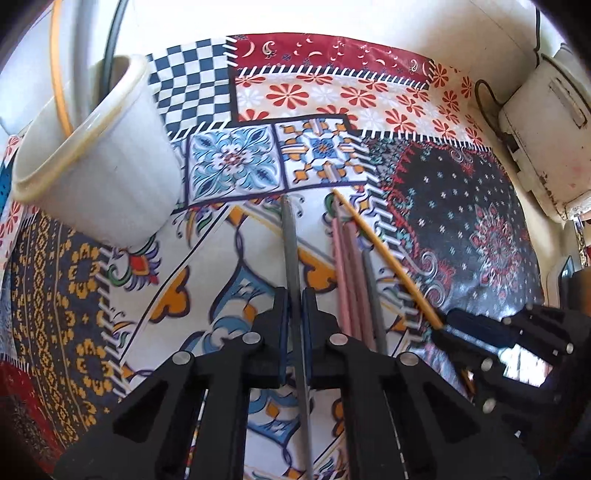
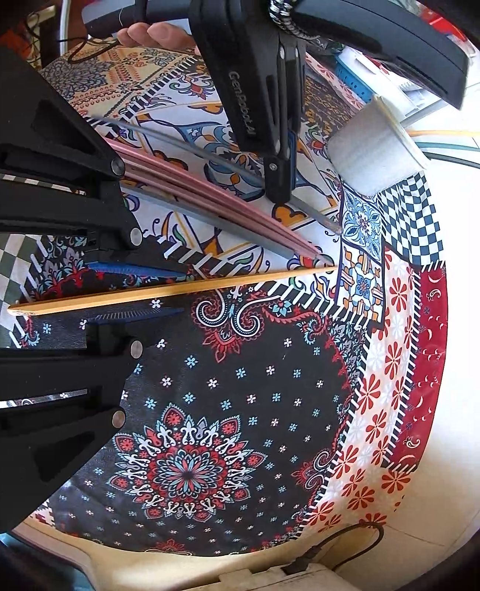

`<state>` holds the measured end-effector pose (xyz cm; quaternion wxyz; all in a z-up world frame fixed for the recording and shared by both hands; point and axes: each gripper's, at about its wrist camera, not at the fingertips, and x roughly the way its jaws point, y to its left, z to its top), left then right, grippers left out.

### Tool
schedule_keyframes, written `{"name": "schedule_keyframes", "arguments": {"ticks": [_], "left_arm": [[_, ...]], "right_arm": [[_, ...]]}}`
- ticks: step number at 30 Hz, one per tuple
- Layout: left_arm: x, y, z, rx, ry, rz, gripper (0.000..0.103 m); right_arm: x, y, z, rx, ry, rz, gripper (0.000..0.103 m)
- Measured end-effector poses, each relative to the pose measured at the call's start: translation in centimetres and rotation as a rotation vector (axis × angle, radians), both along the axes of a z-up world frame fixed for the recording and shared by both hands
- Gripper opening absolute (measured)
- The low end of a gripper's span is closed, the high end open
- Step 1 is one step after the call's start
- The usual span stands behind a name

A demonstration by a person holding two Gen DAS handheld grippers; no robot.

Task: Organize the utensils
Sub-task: 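Lift the grey stick with the left tool while the right tool lifts the yellow stick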

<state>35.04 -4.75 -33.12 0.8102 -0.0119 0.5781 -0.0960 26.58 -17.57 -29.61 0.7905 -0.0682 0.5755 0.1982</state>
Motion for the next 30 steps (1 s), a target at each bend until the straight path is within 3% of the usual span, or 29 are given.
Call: {"name": "schedule_keyframes", "arguments": {"ticks": [5, 15, 24, 30], "left_arm": [[-1.9, 1.9, 0.0, -0.017, 0.036, -0.005, 0.005], [-4.5, 4.3, 0.1, -0.060, 0.136, -0.025, 0.006], [-2.5, 2.9, 0.1, 0.006, 0.131, -0.096, 0.006], [-2.1, 1.8, 0.1, 0.063, 0.101, -0.126, 0.006]], "right_arm": [[0.3, -0.4, -0.2, 0.040, 0.036, 0.008, 0.006], [-0.1, -2.2, -0.2, 0.070, 0.131, 0.021, 0.005], [0.5, 1.1, -0.1, -0.055, 0.038, 0.093, 0.006], [1.6, 2.7, -0.4, -0.074, 0.018, 0.100, 0.006]]}}
